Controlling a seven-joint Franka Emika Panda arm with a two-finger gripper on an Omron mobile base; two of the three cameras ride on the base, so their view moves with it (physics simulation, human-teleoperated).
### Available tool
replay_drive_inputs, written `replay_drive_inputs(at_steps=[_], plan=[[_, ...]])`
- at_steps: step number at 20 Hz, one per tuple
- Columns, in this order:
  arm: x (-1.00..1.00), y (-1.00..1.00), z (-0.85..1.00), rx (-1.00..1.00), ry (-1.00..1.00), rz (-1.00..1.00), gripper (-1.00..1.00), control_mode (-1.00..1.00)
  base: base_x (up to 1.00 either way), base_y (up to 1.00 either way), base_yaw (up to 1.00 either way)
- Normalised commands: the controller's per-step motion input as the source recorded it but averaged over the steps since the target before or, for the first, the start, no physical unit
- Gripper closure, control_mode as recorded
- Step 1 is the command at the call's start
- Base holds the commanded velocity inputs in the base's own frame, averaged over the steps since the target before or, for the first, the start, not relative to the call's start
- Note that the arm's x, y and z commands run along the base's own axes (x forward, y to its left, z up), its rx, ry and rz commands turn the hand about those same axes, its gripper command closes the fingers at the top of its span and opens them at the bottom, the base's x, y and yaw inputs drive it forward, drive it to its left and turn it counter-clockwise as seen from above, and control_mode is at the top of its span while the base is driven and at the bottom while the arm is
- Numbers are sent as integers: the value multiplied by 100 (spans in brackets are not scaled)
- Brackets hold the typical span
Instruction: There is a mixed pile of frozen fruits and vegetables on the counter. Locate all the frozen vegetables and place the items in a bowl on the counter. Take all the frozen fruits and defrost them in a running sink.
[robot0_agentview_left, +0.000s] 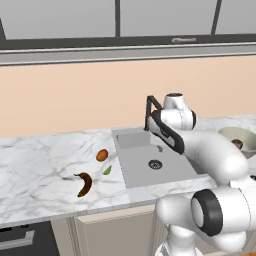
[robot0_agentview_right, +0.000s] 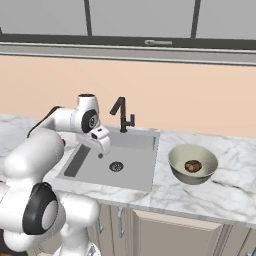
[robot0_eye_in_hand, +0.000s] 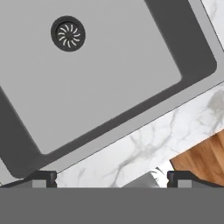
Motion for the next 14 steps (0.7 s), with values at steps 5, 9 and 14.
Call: replay_drive_inputs(at_steps=[5, 9, 14], plan=[[5, 39, 0, 0, 0, -8, -100, -100, 0, 0, 0], [2, 38, -6, 0, 0, -9, -100, -100, 0, 0, 0], [0, 40, -7, 0, 1, -8, -100, -100, 0, 0, 0]])
